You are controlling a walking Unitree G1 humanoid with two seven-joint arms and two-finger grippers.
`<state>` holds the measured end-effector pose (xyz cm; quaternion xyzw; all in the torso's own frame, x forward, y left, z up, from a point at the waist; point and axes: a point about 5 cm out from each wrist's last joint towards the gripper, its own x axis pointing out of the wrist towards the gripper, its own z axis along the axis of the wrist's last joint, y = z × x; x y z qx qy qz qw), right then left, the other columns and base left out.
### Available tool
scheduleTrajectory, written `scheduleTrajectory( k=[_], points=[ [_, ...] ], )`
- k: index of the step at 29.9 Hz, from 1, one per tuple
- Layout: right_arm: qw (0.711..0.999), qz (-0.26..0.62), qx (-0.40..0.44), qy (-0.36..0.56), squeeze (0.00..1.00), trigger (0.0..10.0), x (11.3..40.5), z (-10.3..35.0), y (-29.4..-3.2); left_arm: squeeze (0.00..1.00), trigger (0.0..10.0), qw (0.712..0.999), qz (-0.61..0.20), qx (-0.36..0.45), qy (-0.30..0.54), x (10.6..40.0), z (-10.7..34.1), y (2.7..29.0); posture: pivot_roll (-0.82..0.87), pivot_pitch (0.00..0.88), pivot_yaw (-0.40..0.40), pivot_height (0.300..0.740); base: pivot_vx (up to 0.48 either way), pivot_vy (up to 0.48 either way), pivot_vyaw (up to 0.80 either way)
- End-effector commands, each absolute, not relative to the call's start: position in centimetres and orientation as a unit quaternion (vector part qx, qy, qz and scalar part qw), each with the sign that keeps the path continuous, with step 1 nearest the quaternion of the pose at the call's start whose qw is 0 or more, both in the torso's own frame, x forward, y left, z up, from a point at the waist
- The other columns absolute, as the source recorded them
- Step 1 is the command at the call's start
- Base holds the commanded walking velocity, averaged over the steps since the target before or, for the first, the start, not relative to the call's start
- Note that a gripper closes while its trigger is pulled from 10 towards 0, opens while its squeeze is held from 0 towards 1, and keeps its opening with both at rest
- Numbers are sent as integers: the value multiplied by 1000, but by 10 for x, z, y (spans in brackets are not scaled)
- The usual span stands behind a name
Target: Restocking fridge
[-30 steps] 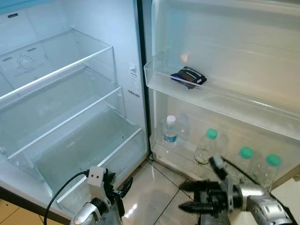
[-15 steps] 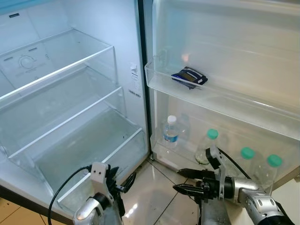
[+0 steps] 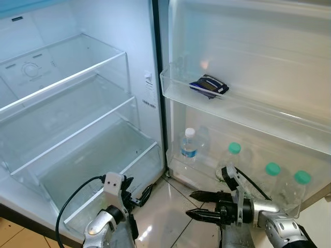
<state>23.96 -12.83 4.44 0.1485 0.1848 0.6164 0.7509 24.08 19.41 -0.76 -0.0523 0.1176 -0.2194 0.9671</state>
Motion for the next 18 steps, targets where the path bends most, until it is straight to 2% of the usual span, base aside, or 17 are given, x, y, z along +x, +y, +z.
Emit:
scheduleTrajectory(
  k=[1,15,18],
  points=[
    [744,625,151,184,0,10000,237,45,-126,0,10000,965,-217,-46,142,237,-13,196,-67,57,-4,550,0,0,0],
    [750,615,144,194,0,10000,237,38,-127,0,10000,963,-219,-50,151,236,-16,192,-66,54,-2,590,0,0,0],
    [787,572,111,203,0,10000,244,31,-127,0,10000,962,-218,-49,155,235,-18,189,-66,54,-3,595,0,0,0]
  ],
)
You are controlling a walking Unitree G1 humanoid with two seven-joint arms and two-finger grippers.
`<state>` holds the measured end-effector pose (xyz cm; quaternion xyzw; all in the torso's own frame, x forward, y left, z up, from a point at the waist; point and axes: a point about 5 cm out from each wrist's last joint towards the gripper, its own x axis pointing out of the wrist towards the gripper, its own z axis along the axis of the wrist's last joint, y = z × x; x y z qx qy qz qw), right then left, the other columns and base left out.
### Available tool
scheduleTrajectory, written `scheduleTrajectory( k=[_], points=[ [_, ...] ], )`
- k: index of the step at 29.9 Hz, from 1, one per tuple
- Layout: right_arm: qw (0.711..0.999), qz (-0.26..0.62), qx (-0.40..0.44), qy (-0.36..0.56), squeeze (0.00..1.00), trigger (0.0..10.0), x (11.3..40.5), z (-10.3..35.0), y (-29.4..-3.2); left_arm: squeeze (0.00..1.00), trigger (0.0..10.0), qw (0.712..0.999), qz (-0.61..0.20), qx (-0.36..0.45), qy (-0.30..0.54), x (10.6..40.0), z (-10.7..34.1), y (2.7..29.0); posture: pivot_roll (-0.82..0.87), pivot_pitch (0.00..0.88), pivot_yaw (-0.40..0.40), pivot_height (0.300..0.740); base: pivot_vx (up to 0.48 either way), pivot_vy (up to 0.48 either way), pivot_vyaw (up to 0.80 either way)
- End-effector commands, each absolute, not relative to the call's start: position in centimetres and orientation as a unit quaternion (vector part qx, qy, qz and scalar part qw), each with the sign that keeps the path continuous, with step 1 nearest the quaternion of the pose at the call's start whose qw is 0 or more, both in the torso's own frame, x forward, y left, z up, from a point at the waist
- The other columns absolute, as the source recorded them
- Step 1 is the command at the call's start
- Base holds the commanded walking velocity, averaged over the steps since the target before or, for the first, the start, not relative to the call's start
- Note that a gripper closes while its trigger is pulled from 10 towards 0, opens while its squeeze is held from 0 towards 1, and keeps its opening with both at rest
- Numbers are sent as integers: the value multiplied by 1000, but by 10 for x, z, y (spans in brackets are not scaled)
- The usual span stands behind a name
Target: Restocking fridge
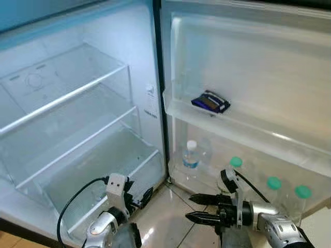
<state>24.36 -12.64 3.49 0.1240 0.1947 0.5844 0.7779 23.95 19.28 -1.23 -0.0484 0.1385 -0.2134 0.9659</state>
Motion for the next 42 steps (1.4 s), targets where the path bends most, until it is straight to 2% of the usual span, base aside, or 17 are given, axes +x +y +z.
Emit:
scheduleTrajectory(
  k=[1,6,11,20,25,30,35,42],
  points=[
    [791,566,103,206,0,10000,245,30,-126,0,10000,962,-218,-49,156,235,-18,188,-65,53,-4,595,0,0,0],
    [785,572,116,207,0,10000,243,30,-127,0,10000,962,-218,-50,159,235,-19,187,-65,53,-4,595,0,0,0],
    [762,598,162,188,0,10000,242,39,-128,0,10000,961,-218,-49,163,234,-20,186,-66,46,-4,610,0,0,0],
    [773,590,138,190,0,10000,243,34,-128,0,10000,960,-221,-47,164,236,-20,184,-67,44,-3,629,0,0,0],
    [754,605,166,194,0,10000,238,35,-126,0,10000,957,-225,-39,179,233,-24,181,-67,49,-1,629,-421,0,0],
    [752,606,171,196,0,10000,235,35,-126,0,10000,957,-232,-49,170,231,-23,178,-67,52,-1,629,-374,0,0],
    [752,604,170,201,0,10000,235,33,-125,0,10000,957,-229,-46,173,231,-24,179,-67,53,-1,629,0,0,0],
    [737,620,194,185,0,10000,236,40,-127,0,10000,957,-227,-43,176,232,-24,179,-70,52,-2,644,0,0,0]
  ],
)
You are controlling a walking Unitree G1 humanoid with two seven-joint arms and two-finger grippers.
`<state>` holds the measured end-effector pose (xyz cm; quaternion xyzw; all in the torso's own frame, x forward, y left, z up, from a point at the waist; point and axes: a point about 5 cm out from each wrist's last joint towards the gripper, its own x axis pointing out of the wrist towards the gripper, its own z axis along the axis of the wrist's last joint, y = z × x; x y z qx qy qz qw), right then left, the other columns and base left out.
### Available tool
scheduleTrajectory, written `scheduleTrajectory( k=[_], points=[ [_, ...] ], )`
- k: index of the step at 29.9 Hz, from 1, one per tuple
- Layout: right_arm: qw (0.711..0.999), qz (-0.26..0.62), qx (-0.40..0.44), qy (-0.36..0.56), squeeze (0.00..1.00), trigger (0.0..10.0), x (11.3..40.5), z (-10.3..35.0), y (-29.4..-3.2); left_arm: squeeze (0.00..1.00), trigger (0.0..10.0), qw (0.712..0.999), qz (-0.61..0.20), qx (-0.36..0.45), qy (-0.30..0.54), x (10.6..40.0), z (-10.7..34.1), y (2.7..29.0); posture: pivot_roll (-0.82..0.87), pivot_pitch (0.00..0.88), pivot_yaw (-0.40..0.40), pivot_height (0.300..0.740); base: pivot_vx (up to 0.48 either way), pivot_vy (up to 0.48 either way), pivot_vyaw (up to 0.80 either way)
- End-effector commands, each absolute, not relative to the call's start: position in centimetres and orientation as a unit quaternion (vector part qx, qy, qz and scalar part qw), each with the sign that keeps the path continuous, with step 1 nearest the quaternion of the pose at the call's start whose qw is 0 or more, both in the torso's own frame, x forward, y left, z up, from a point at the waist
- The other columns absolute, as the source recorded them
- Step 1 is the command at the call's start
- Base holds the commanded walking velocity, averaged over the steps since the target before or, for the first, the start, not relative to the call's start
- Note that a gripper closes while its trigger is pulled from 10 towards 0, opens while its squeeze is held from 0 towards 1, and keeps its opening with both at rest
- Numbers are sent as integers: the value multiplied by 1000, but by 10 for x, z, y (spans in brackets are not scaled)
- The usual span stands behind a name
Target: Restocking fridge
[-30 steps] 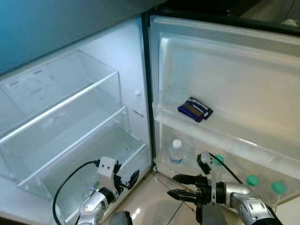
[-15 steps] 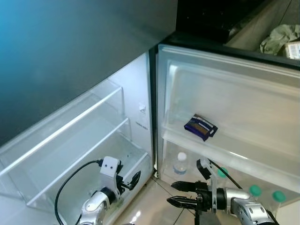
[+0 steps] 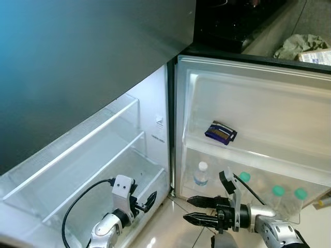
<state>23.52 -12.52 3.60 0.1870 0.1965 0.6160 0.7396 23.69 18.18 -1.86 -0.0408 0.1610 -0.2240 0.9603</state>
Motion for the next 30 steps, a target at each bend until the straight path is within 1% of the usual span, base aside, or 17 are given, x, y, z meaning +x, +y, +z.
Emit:
scheduleTrajectory(
  k=[1,3,5,17,25,30],
  points=[
    [734,623,194,186,0,10000,235,41,-127,0,10000,957,-227,-43,177,232,-24,179,-69,52,-3,649,0,0,0],
    [728,629,194,193,0,10000,232,40,-127,0,10000,956,-228,-43,179,231,-25,178,-70,51,-3,659,0,0,0],
    [728,629,194,193,0,10000,232,40,-127,0,10000,956,-228,-43,179,231,-25,178,-70,51,-3,659,0,0,0],
    [706,645,197,217,0,10000,222,35,-129,0,10000,951,-219,-50,210,220,-35,180,-75,49,-6,709,0,0,0],
    [707,636,196,238,0,10000,217,27,-136,0,10000,946,-209,-51,241,208,-45,183,-74,48,-7,739,0,0,0],
    [717,615,190,267,0,10000,213,15,-144,0,10000,940,-198,-51,273,197,-54,186,-75,46,-6,740,0,0,0]
  ],
)
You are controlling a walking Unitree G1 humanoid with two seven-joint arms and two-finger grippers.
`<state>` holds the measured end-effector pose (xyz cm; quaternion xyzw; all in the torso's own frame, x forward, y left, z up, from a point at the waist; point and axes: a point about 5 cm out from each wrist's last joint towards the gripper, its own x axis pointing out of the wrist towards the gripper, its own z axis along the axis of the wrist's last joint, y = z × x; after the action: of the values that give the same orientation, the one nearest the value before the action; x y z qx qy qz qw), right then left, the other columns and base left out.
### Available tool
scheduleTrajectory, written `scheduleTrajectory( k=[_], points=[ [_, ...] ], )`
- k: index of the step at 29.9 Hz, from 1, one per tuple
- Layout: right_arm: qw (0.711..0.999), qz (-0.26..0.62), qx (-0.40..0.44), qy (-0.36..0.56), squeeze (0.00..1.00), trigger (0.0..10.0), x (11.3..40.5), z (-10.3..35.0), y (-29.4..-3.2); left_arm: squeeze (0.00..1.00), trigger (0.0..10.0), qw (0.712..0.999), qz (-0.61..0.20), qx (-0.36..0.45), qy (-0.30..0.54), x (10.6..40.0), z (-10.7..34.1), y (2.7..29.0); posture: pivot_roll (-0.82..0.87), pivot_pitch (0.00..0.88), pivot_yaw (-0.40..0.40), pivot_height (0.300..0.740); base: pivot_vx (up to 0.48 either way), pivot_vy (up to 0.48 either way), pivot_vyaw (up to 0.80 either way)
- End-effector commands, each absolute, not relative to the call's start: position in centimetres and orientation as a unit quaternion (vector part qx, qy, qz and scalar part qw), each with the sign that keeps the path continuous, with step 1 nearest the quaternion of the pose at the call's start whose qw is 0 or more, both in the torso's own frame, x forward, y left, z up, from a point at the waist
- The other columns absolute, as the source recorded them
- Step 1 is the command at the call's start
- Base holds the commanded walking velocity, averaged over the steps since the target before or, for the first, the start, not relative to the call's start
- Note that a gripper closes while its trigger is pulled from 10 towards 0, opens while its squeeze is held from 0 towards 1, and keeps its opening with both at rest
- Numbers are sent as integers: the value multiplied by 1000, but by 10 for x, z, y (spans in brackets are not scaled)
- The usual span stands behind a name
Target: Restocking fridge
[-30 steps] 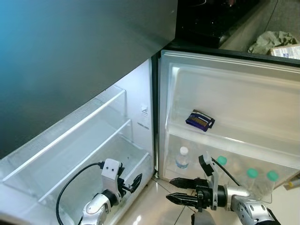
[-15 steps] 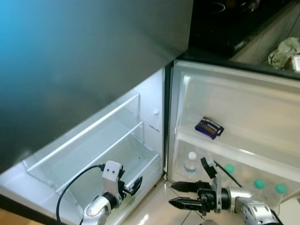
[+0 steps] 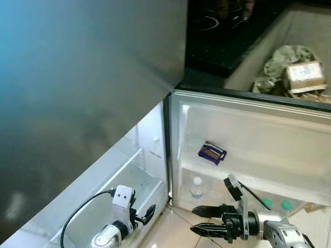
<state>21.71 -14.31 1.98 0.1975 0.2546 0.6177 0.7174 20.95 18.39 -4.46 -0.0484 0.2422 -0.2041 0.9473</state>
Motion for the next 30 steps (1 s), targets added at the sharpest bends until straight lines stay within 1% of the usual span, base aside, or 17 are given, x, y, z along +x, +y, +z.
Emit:
scheduleTrajectory(
  k=[1,4,6,7,8,9,11,13,14,21,22,23,25,26,27,28,30],
  points=[
    [721,607,191,274,0,10000,213,12,-146,0,10000,938,-196,-51,280,194,-56,186,-75,46,-6,740,0,0,0],
    [730,592,190,284,0,10000,212,7,-150,0,10000,935,-191,-51,294,188,-60,187,-75,45,-5,740,0,0,0],
    [757,547,186,306,0,10000,211,-6,-160,0,10000,930,-176,-51,320,177,-67,191,-77,43,-4,740,0,0,0],
    [757,547,186,306,0,10000,211,-6,-160,0,10000,930,-176,-51,320,177,-67,191,-77,43,-4,740,0,0,0],
    [782,505,168,323,0,10000,210,-15,-167,0,10000,926,-165,-53,335,171,-71,193,-77,43,-4,740,0,0,0],
    [782,505,168,323,0,10000,210,-15,-167,0,10000,926,-165,-53,335,171,-71,193,-77,43,-4,740,0,0,0],
    [823,408,134,371,0,10000,207,-34,-183,0,10000,918,-140,-57,366,157,-79,198,-76,40,-5,740,0,0,0],
    [841,322,123,418,0,10000,192,-52,-197,0,10000,906,-105,-73,403,140,-87,203,-79,32,-5,740,0,0,0],
    [841,322,123,418,0,10000,192,-52,-197,0,10000,906,-105,-73,403,140,-87,203,-79,32,-5,740,0,0,0],
    [857,205,112,460,0,10000,172,-70,-213,0,10000,890,-51,-97,443,120,-96,208,-83,16,-10,740,0,0,0],
    [860,151,103,477,0,10000,163,-76,-222,0,10000,885,-30,-99,454,115,-99,209,-88,9,-13,740,0,0,0],
    [860,151,103,477,0,10000,163,-76,-222,0,10000,885,-30,-99,454,115,-99,209,-88,9,-13,740,0,0,0],
    [857,24,65,511,0,10000,141,-86,-244,0,10000,876,11,-96,472,107,-102,212,-87,0,-18,740,0,0,0],
    [857,24,65,511,0,10000,141,-86,-244,0,10000,876,11,-96,472,107,-102,212,-87,0,-18,740,0,0,0],
    [849,-40,60,524,0,10000,127,-89,-256,0,10000,875,18,-91,476,107,-103,213,-69,0,-23,740,0,0,0],
    [849,-40,60,524,0,10000,127,-89,-256,0,10000,875,18,-91,476,107,-103,213,-69,0,-23,740,0,0,0],
    [836,-104,47,537,0,10000,113,-92,-268,0,10000,877,23,-84,473,112,-102,214,-58,0,-34,740,0,0,0]
  ],
)
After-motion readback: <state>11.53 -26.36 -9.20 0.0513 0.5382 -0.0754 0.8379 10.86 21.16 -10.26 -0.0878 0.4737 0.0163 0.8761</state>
